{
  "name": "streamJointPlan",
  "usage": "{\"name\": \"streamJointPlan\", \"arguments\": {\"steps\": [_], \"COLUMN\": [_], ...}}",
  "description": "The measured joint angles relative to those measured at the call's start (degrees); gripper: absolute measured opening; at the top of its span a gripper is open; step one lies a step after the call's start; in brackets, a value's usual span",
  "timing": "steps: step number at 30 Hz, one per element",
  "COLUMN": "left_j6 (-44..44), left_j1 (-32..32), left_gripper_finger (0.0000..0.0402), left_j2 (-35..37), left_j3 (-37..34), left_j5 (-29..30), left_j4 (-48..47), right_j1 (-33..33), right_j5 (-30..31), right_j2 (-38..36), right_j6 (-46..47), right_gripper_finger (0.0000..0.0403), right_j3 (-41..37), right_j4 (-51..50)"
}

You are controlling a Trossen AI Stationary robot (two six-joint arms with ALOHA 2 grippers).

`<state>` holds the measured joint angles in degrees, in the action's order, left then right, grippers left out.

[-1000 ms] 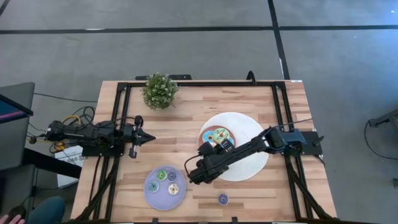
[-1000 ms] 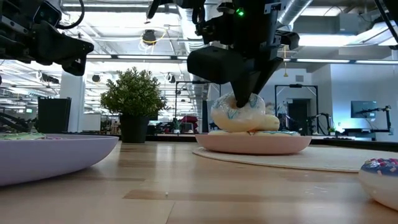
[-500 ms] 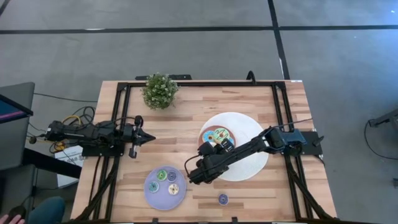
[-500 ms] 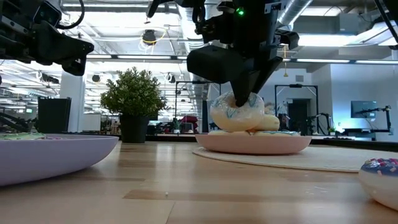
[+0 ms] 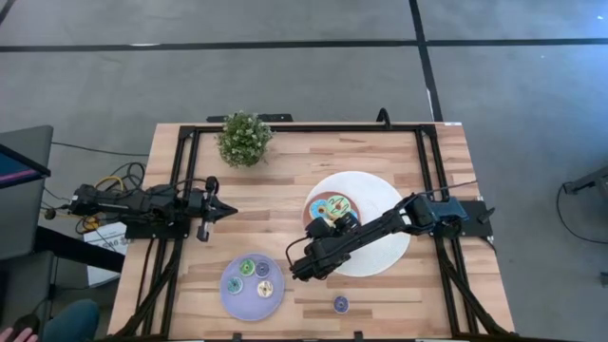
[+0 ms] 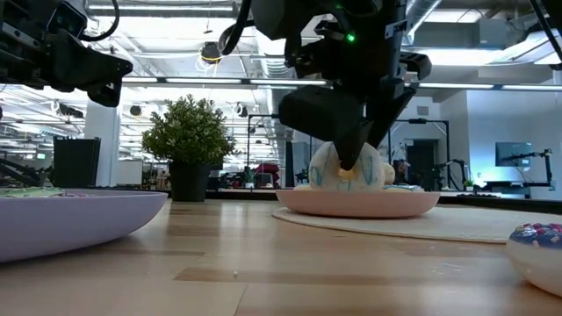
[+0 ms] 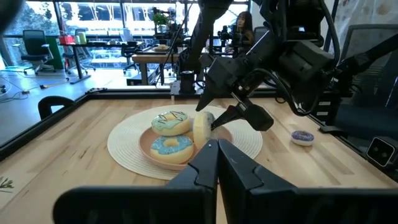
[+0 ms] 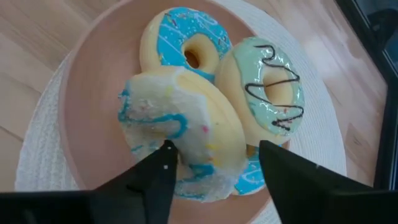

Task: Pick & Place donuts
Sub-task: Put the large white donut on the light pink plate

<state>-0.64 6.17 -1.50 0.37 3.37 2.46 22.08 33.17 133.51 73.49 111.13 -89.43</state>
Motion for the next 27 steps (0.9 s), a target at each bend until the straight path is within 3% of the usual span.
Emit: {"name": "streamJointPlan", "arguments": {"steps": [5, 27], "left_j6": [0.0, 0.0], "left_j1": [0.0, 0.0], "left_gripper_finger": [0.0, 0.0], "left_j2": [0.0, 0.01], "left_j3": [0.01, 0.01], "left_j5": [0.01, 0.01], "left_j4": [0.0, 0.0], "right_j1": [0.03, 0.03], "right_j5": [-0.04, 1.57], "right_j2": [0.0, -2.38], "right_j6": [0.0, -6.77], "right_gripper_finger": [0.0253, 0.0254], "right_j3": [0.0, 3.93], "right_j4": [-0.13, -0.61]}}
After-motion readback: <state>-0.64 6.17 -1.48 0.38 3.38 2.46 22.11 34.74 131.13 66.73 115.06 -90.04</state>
